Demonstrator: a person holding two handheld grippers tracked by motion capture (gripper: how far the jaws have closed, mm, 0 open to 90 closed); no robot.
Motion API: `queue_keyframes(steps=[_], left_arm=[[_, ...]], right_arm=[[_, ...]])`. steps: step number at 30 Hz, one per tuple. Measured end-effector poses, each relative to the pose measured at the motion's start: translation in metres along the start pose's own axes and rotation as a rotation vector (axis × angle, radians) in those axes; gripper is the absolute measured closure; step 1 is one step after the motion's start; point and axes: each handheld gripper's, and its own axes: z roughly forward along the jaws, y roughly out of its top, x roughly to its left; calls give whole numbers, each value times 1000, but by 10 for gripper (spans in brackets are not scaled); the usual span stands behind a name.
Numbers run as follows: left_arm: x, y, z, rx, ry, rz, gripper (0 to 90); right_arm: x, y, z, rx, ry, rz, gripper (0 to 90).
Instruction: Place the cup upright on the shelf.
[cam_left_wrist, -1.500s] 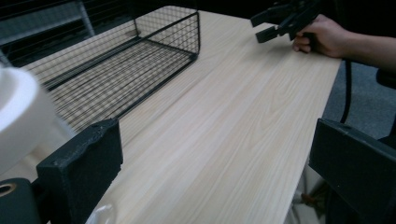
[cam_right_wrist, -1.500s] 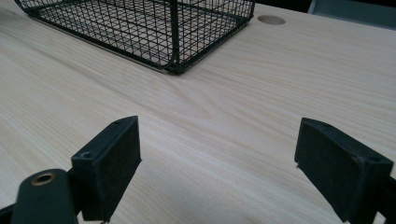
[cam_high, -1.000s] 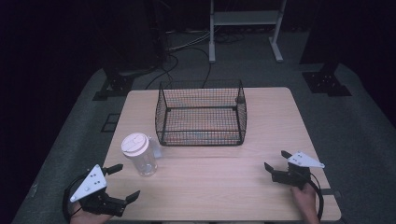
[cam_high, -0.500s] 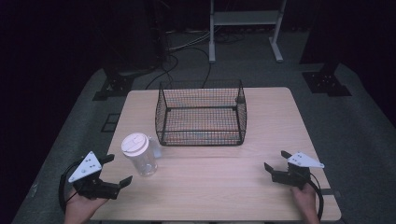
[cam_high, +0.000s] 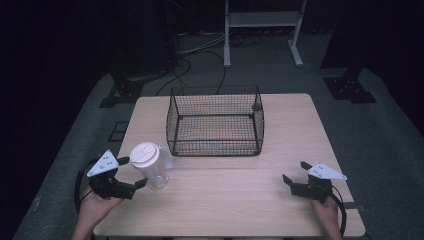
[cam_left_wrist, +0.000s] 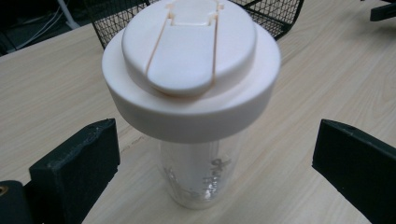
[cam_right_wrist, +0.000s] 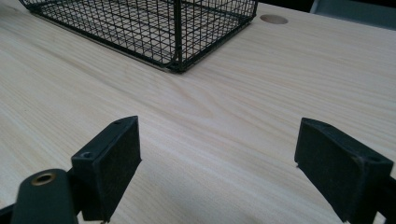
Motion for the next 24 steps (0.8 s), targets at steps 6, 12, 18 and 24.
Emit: queue_keyframes(steps=[6, 12, 18, 24], left_arm=[[3, 5, 12, 25, -6, -2, 0], [7, 10, 25, 37, -7, -9, 0], [10, 16, 33, 44, -9, -23, 0], [12, 20, 40, 58, -14, -26, 0]], right_arm=[[0, 0, 0, 0, 1, -1, 135], [1, 0, 0, 0, 2, -4, 135], [1, 0, 0, 1, 2, -10, 135], [1, 0, 0, -1, 3, -6, 135]])
